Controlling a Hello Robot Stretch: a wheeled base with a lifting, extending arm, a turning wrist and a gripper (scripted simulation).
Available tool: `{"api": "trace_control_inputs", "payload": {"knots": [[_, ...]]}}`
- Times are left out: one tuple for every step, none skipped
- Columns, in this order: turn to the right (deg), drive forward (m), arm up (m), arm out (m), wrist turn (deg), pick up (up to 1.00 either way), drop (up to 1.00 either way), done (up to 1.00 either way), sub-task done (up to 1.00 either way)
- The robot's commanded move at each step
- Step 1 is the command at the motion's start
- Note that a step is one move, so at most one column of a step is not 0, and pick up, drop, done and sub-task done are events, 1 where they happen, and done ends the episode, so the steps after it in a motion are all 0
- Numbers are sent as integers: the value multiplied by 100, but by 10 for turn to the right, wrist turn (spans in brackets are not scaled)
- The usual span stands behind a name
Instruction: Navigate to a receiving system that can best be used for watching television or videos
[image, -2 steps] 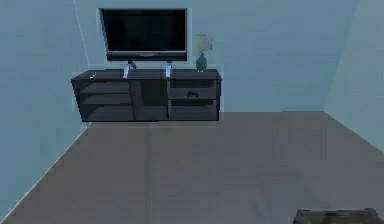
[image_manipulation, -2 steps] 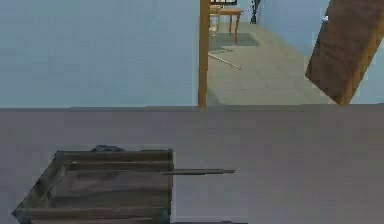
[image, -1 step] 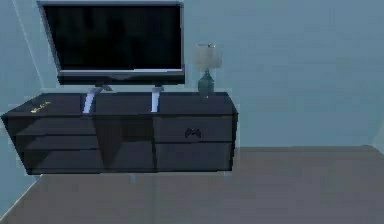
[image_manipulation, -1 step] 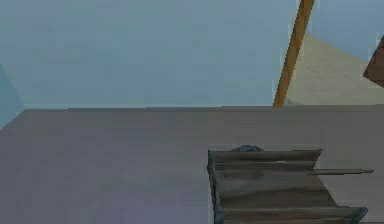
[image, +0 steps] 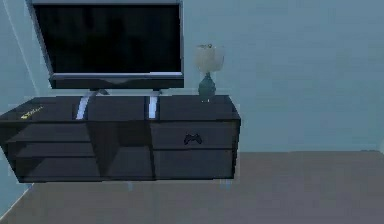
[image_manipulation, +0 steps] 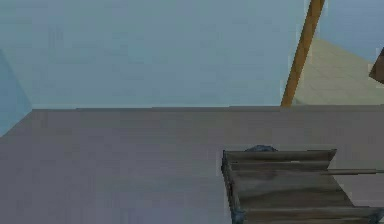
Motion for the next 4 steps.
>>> {"api": "trace_control_inputs", "payload": {"knots": [[360,0,0,0,0,0,0,0,0],[0,100,0,0,0,0,0,0,0],[180,0,0,0,0,0,0,0,0],[0,5,0,0,0,0,0,0,0]]}}
